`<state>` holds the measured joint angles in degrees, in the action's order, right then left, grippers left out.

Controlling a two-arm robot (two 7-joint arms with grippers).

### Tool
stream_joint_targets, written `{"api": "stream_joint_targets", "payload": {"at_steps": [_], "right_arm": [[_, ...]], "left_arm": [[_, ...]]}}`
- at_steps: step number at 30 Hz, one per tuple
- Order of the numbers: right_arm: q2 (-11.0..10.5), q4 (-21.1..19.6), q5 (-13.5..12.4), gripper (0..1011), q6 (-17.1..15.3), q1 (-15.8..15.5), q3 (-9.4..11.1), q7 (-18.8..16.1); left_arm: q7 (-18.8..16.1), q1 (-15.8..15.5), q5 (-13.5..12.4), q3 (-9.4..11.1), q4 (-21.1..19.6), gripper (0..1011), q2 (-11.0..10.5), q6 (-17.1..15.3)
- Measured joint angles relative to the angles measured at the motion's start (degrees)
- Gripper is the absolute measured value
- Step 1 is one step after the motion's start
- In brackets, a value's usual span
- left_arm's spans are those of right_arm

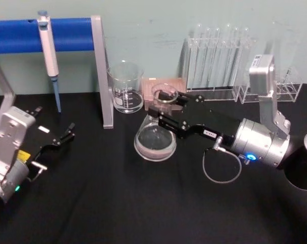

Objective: Grasp the erlenmeyer flask with one hand, shake it three times, then place it back.

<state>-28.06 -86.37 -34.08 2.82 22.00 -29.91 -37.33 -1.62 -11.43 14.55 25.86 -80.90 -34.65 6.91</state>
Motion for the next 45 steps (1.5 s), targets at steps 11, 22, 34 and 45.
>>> {"api": "stream_joint_targets", "payload": {"at_steps": [11, 22, 34, 45], "right_arm": [[0.28, 4.33, 0.4, 450, 0.46, 1.0, -1.48, -2.96], [1.01, 9.15, 0.68, 450, 0.24, 1.83, -2.84, -4.43], [1.6, 12.32, 2.08, 450, 0.09, 2.49, -3.54, -4.6], [2.27, 14.41, 2.89, 450, 0.41, 2.9, -3.9, -5.29]], "left_arm": [[0.0, 0.0, 0.0, 0.0, 0.0, 1001, 0.0, 0.0], [0.0, 0.0, 0.0, 0.0, 0.0, 1001, 0.0, 0.0], [0.0, 0.0, 0.0, 0.0, 0.0, 1001, 0.0, 0.0], [0.0, 0.0, 0.0, 0.0, 0.0, 1001, 0.0, 0.0]]}}
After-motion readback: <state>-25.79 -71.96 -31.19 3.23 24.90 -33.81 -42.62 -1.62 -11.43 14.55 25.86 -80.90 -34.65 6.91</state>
